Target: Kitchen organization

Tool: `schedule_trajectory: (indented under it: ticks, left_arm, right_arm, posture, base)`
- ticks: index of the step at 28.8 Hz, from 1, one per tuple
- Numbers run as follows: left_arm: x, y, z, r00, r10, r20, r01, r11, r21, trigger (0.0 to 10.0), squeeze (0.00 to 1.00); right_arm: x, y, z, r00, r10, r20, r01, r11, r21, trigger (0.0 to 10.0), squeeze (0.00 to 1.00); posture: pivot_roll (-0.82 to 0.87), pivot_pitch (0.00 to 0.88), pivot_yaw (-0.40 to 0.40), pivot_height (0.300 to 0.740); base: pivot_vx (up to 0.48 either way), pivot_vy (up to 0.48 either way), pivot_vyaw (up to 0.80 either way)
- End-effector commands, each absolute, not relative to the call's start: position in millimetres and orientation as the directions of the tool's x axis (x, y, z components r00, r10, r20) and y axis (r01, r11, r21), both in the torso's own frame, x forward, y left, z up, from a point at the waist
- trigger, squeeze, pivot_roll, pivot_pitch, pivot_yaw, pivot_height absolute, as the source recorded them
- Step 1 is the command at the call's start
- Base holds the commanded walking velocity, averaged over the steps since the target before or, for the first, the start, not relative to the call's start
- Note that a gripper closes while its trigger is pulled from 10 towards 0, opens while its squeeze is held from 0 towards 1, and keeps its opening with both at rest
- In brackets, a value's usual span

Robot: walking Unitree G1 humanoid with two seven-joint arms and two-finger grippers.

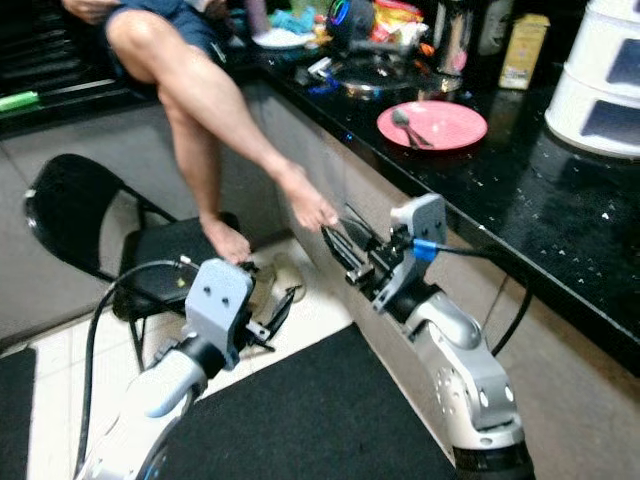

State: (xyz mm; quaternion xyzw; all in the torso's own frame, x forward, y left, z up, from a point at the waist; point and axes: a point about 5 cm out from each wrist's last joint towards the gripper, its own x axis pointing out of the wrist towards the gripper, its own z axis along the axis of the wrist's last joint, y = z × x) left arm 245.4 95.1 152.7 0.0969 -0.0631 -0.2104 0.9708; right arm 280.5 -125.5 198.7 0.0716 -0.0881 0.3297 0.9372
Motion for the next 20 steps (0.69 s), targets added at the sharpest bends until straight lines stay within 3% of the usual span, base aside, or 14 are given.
schedule_trajectory:
  ticks: [1,20]
  left_arm:
    - [245.6,98.6,151.0,0.906,-0.417,0.073,0.392,0.891,0.23,10.0,0.0]
    - [245.4,97.6,151.0,0.899,-0.431,0.075,0.404,0.885,0.232,10.0,0.0]
  right_arm:
    - [280.7,-121.3,200.7,0.758,0.615,0.219,-0.641,0.764,0.072,10.0,0.0]
    - [281.5,-115.5,205.1,0.74,0.629,0.24,-0.66,0.747,0.08,10.0,0.0]
  posture:
    - [-0.04,0.0,0.023,0.74]
    - [-0.04,0.0,0.027,0.74]
  base:
    - [0.274,0.0,0.0]
    - [0.294,0.0,0.0]
